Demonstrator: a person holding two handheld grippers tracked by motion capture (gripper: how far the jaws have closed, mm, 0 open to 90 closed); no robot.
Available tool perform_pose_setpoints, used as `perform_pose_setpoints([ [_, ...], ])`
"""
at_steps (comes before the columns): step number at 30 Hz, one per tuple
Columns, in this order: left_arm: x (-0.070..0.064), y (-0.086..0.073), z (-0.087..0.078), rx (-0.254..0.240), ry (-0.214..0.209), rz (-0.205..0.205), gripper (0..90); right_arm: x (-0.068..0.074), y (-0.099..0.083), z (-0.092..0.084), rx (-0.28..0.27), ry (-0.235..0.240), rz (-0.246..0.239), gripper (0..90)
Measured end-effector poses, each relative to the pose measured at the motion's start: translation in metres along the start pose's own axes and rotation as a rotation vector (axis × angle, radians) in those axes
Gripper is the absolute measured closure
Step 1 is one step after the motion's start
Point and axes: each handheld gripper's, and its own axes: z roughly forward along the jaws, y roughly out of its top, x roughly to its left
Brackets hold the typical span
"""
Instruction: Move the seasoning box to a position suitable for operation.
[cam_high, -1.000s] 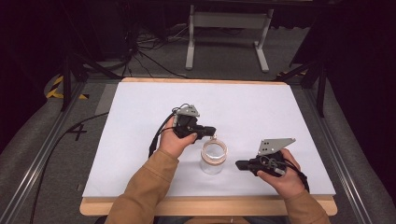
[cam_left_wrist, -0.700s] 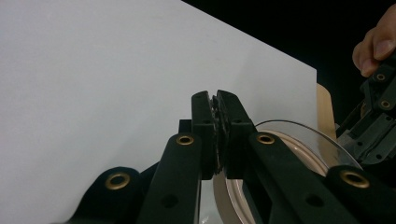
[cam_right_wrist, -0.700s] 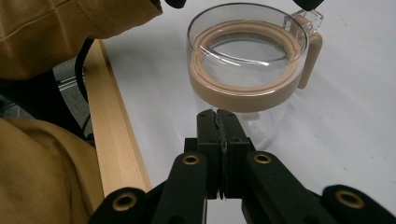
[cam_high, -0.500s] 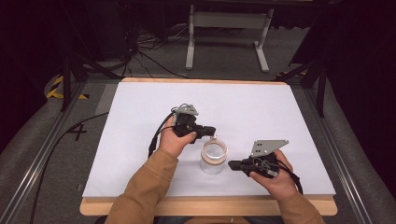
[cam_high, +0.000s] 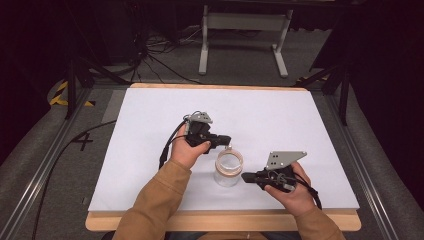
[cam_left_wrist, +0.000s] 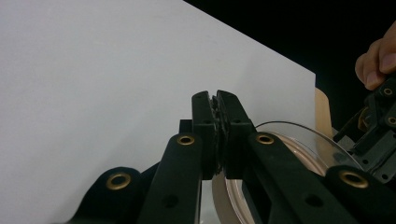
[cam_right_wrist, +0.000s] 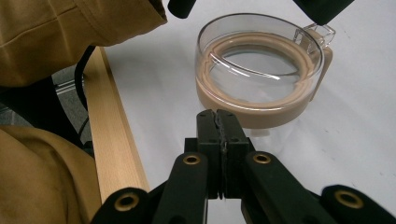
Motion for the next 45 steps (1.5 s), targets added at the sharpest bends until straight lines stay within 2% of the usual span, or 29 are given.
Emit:
perform_pose_setpoints([
  [15,0.001,0.000,0.001,-0.004,-0.003,-0.010,87.4,0.002,0.002,0.003,-0.003,0.004,-0.002,90.0],
  [22,0.003,-0.001,0.002,-0.002,0.003,-0.016,88.0,0.001,0.002,0.004,-0.013,-0.012,0.001,90.0],
  [25,0.003,-0.002,0.002,0.012,0.029,-0.013,89.1,0.001,0.003,0.004,-0.026,-0.020,0.003,90.0],
  [32,0.005,-0.003,0.001,0.016,0.025,-0.020,88.8,-0.003,0.005,0.004,-0.062,-0.043,0.027,90.0],
  [40,0.003,-0.003,-0.003,-0.011,0.012,-0.027,88.2,-0.006,0.006,0.004,-0.090,-0.064,0.037,90.0],
  [41,0.002,-0.003,-0.004,0.008,0.021,-0.019,88.0,-0.006,0.006,0.004,-0.090,-0.064,0.036,90.0],
  [45,-0.001,-0.005,-0.010,-0.011,0.034,-0.015,87.5,-0.007,0.009,0.004,-0.097,-0.056,0.031,90.0],
])
